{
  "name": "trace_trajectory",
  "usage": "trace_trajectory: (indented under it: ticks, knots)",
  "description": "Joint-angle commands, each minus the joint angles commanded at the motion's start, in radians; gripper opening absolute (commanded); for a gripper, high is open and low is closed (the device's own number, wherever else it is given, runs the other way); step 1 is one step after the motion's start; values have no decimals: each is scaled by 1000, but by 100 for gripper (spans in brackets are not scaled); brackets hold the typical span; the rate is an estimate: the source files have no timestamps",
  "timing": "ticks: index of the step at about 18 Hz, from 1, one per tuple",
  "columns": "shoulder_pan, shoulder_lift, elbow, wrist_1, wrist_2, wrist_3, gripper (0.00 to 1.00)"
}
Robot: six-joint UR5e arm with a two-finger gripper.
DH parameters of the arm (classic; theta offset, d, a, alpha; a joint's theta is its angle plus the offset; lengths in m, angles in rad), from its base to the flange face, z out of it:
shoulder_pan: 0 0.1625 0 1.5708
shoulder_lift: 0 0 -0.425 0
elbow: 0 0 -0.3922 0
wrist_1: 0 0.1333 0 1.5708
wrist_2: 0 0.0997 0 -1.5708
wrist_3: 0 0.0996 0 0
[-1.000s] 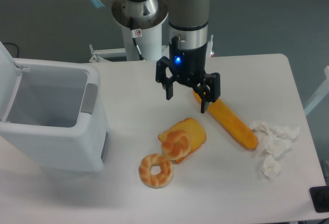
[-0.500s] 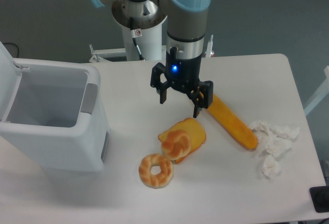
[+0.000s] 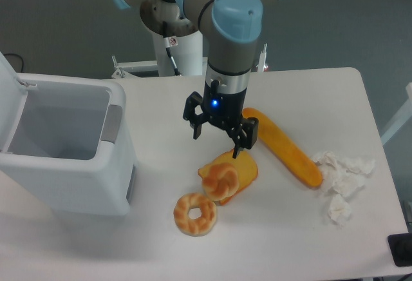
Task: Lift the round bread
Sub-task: 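Move the open gripper down toward the round bun on the toast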
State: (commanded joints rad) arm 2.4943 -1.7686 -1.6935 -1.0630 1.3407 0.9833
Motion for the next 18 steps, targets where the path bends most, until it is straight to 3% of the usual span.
trace_trajectory:
  ticks: [13, 18]
  knots:
    - [3, -51, -57, -2, 11, 5, 100]
    - [0, -100, -72, 3, 107, 3, 100]
